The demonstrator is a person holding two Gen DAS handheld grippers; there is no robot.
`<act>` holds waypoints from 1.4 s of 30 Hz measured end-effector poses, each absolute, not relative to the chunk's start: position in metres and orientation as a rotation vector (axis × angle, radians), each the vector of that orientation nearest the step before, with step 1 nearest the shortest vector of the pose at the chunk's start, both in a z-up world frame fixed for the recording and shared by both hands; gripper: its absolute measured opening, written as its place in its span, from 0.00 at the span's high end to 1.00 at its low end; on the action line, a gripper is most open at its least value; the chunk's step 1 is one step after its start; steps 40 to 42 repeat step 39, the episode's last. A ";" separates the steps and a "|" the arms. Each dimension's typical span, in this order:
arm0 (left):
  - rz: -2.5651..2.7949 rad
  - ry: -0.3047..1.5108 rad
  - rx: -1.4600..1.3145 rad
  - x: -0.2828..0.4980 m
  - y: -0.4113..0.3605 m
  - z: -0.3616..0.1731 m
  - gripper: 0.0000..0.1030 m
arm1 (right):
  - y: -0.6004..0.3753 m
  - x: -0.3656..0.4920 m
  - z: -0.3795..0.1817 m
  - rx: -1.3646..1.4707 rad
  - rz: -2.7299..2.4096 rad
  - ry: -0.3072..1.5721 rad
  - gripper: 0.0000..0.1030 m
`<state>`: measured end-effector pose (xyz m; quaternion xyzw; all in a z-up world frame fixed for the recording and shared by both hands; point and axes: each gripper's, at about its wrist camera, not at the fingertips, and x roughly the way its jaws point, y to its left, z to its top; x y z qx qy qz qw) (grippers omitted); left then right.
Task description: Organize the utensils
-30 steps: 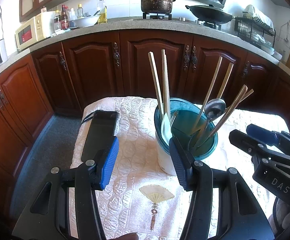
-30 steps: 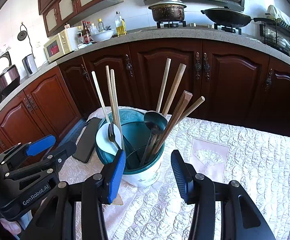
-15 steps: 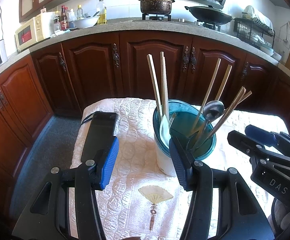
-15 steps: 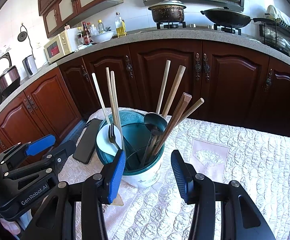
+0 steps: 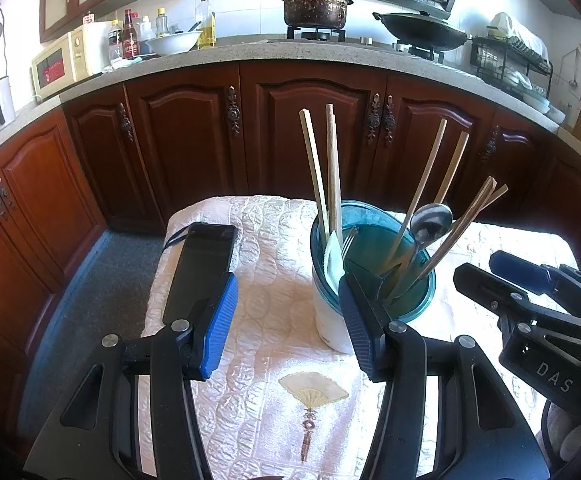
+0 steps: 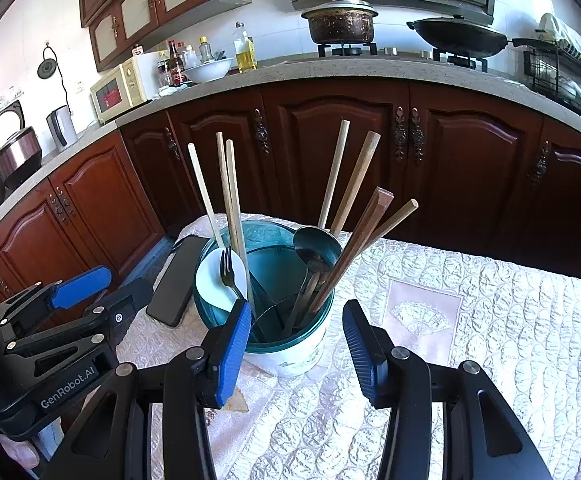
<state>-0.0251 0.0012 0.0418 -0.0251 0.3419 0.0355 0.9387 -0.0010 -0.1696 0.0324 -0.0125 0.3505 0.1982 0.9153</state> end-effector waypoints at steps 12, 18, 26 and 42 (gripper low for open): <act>0.076 0.699 -0.053 -0.026 0.002 0.041 0.50 | -0.167 -0.001 0.030 -0.031 0.406 0.725 0.56; 0.073 0.700 -0.052 -0.025 0.002 0.041 0.50 | -0.167 -0.001 0.029 -0.029 0.407 0.727 0.56; 0.071 0.707 -0.053 -0.025 0.000 0.039 0.50 | -0.168 -0.001 0.027 -0.025 0.406 0.730 0.56; 0.051 0.697 -0.043 -0.028 -0.004 0.036 0.49 | -0.170 -0.001 0.022 -0.020 0.403 0.737 0.55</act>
